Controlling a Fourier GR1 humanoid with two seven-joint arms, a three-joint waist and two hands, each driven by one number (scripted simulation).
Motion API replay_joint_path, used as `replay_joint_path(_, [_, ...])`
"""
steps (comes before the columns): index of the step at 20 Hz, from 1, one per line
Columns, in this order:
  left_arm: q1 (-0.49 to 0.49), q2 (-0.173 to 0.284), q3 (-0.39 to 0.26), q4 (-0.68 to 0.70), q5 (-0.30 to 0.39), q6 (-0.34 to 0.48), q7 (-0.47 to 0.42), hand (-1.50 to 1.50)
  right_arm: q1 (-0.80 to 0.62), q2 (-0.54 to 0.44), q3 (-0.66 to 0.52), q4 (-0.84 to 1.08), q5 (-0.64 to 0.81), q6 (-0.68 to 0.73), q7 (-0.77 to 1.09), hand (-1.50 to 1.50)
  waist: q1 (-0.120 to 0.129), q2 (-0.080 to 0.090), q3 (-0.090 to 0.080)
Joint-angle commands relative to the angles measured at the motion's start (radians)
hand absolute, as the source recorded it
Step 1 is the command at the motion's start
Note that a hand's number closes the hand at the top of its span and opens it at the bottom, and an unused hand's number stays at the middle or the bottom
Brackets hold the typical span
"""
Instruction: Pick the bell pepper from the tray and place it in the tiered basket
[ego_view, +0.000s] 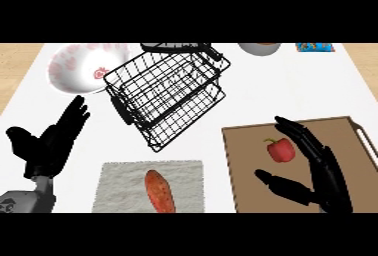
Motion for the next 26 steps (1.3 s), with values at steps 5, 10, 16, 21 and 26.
replay_joint_path(5, [0.041,-0.002,0.003,-0.038,-0.003,0.008,0.010,0.00,0.086,-0.230,0.002,-0.209,0.437,0.043,0.282,-1.50,-0.015,-0.009,-0.007])
replay_joint_path(10, [0.011,0.011,0.007,-0.056,0.000,-0.002,0.030,0.00,0.139,-0.339,0.083,-0.245,0.600,0.331,0.488,-1.50,-0.003,-0.001,-0.010])
replay_joint_path(16, [-0.004,-0.013,-0.016,-0.050,-0.031,0.010,0.051,0.00,0.068,-0.180,0.315,-0.437,0.748,0.631,0.824,-1.50,0.010,0.004,-0.002])
replay_joint_path(21, [0.028,-0.006,0.026,-0.099,-0.003,-0.027,0.098,0.00,-0.032,-0.006,0.382,-0.264,0.864,0.582,0.895,-1.50,0.013,0.004,0.000])
replay_joint_path(26, [0.073,-0.063,0.014,-0.067,-0.063,-0.029,-0.003,0.00,-0.029,-0.003,0.280,-0.158,0.862,0.526,0.871,-1.50,0.010,0.004,0.000])
